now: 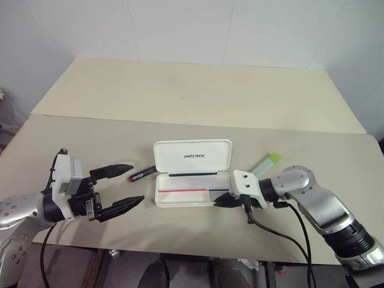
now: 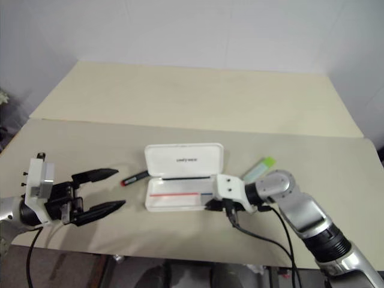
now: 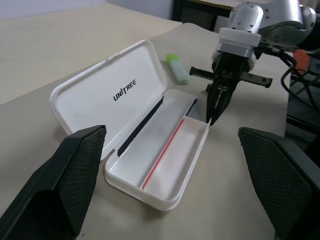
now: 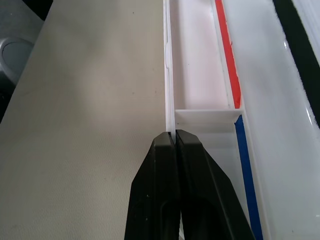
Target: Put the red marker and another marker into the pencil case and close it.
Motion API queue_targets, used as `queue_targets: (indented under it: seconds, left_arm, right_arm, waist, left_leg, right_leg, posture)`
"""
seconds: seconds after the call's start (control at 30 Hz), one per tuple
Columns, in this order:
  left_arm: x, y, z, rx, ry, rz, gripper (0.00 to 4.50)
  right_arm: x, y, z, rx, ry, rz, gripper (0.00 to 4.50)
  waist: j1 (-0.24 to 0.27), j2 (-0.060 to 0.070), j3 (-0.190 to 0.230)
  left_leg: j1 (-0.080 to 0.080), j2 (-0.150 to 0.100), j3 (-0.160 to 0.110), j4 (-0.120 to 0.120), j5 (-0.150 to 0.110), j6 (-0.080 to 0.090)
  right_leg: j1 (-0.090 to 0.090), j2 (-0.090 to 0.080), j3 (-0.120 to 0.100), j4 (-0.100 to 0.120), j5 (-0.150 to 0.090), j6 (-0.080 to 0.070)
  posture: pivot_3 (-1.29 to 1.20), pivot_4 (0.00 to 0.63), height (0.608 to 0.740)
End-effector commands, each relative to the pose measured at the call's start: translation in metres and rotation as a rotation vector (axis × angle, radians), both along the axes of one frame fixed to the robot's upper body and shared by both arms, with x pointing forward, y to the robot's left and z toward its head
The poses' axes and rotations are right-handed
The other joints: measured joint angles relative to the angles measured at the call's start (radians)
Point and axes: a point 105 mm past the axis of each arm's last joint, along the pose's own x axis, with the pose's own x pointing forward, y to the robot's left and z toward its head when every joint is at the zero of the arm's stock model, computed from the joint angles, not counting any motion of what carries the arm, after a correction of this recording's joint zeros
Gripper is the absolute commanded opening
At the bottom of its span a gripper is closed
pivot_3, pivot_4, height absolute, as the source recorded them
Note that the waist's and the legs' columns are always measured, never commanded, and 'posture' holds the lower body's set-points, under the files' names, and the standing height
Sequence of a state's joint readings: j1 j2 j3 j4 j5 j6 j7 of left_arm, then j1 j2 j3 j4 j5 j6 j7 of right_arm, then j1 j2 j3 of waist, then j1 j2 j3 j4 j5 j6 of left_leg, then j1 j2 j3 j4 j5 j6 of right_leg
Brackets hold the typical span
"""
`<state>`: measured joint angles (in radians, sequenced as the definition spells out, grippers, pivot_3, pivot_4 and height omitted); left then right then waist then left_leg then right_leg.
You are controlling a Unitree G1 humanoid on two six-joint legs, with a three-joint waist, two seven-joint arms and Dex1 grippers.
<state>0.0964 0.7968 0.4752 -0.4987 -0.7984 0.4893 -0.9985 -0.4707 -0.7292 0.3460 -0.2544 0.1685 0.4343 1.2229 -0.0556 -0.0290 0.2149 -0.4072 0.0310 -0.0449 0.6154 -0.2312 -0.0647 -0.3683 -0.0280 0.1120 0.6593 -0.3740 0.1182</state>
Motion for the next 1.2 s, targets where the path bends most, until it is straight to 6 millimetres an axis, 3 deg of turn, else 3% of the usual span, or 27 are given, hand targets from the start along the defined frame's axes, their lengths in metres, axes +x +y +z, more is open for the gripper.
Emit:
queue_targets:
  seconds: [0.03, 0.3, 0.77, 1.2]
  left_arm:
    - [-0.002, 0.003, 0.007, 0.018, -0.065, 0.010, 4.50]
    - [0.002, 0.005, 0.006, 0.022, -0.077, 0.032, 4.50]
    - [0.006, 0.008, 0.011, 0.003, -0.115, 0.114, 4.50]
    - [0.017, 0.048, -0.013, -0.006, -0.014, 0.291, 4.50]
  right_arm:
    - [0.004, 0.000, 0.004, 0.005, -0.036, 0.003, 0.76]
    - [0.008, -0.003, 0.013, 0.068, -0.098, 0.013, 3.52]
    - [-0.005, -0.027, 0.025, 0.139, -0.122, 0.133, 3.52]
    - [0.027, -0.051, 0.072, 0.285, -0.233, 0.032, 3.52]
  waist:
    - [0.000, 0.000, 0.000]
    - [-0.002, 0.000, 0.000]
    - [-0.001, 0.000, 0.000]
    - [0.000, 0.000, 0.000]
  left_leg:
    - [0.000, 0.000, 0.000, 0.000, 0.000, 0.000]
    - [0.000, 0.000, 0.000, 0.000, 0.000, 0.000]
    - [0.001, 0.000, 0.000, 0.000, 0.000, 0.000]
    - [0.003, 0.000, -0.001, 0.000, 0.000, 0.000]
  right_leg:
    - [0.000, 0.000, 0.000, 0.000, 0.000, 0.000]
    - [0.000, 0.001, 0.000, 0.000, 0.000, 0.000]
    - [0.002, 0.000, 0.000, 0.000, 0.000, 0.000]
    - [0.004, 0.000, -0.001, -0.001, 0.000, 0.000]
  posture:
    - [0.00, 0.150, 0.740]
    - [0.00, 0.150, 0.740]
    - [0.00, 0.150, 0.740]
    - [0.00, 0.150, 0.740]
